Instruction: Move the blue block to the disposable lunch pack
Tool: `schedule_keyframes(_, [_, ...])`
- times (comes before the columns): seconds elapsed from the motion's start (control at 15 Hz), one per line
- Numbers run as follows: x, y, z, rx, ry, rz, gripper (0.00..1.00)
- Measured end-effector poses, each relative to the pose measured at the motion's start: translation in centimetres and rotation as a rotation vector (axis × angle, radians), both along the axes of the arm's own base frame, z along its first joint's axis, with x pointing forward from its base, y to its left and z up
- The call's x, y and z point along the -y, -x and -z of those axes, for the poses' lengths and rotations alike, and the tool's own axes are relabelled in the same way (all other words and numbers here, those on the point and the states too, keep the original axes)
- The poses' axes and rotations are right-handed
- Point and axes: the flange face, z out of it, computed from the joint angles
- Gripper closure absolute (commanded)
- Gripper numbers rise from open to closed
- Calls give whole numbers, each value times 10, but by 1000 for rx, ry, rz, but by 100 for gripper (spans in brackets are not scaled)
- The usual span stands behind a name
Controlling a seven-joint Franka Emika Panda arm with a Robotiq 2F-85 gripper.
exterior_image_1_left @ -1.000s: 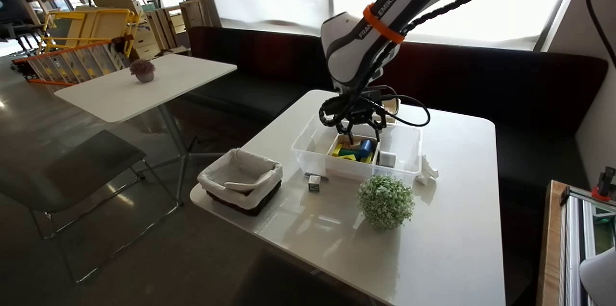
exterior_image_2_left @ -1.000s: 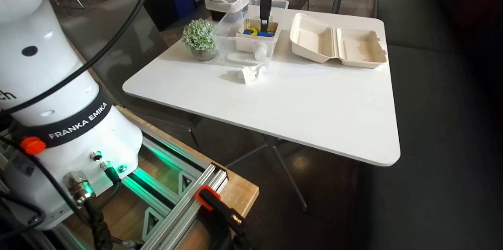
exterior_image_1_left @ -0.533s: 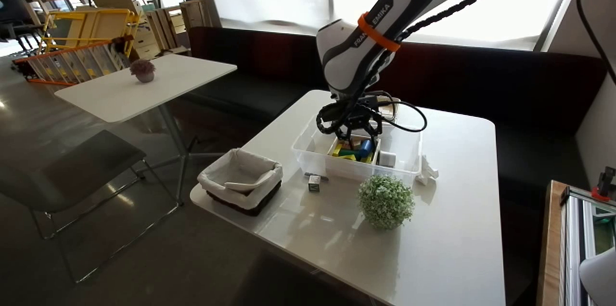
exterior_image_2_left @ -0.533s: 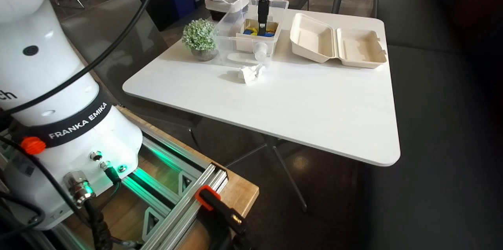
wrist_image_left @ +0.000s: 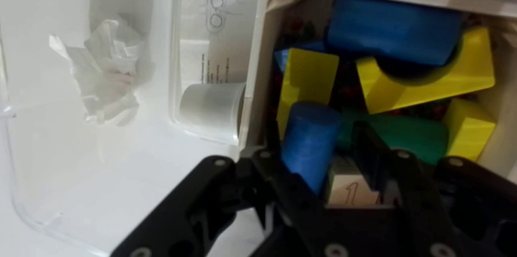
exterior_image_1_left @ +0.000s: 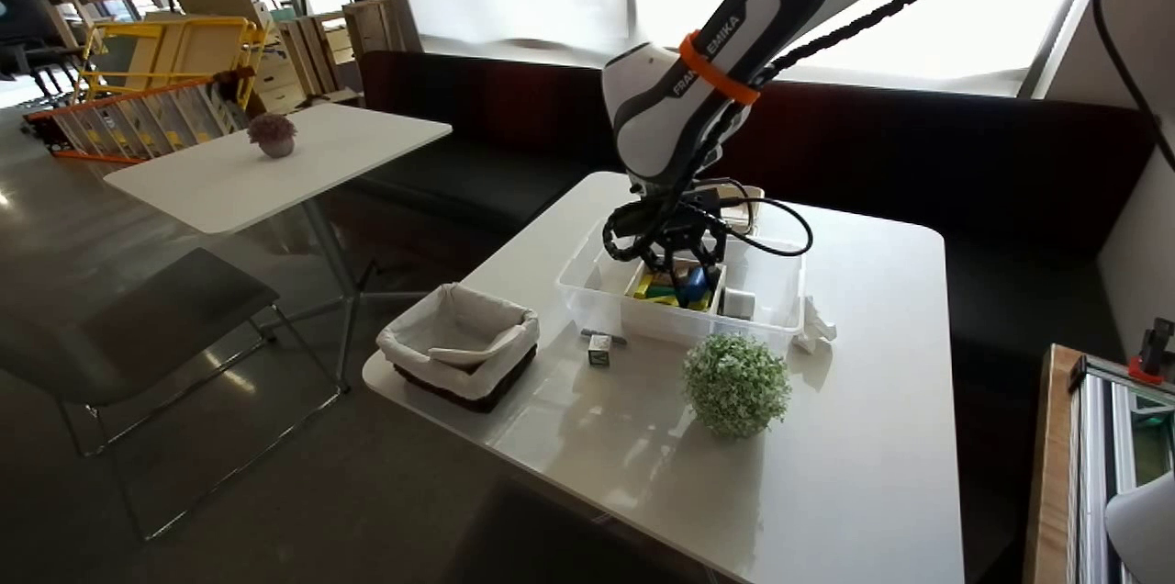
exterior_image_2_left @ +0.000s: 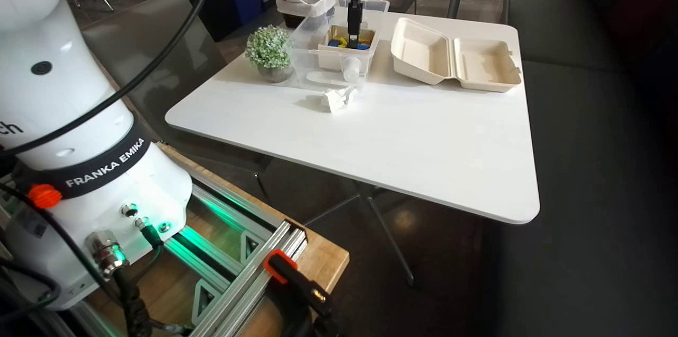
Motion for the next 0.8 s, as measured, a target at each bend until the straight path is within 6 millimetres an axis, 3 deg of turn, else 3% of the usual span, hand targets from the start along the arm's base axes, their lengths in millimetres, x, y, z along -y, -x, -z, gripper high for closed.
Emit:
schedule_keyframes(0.07, [0,0,1,-1,0,1,56])
schedule_keyframes(0.27, [1,0,3,-4,2,3,87])
schedule_keyframes(0.33, [1,0,3,-4,3,6,92])
schedule_keyframes(0.6, [2,-1,1,0,6,14,92])
schedule_keyframes(0.8, [-2,-4,-13,25,4,8,92])
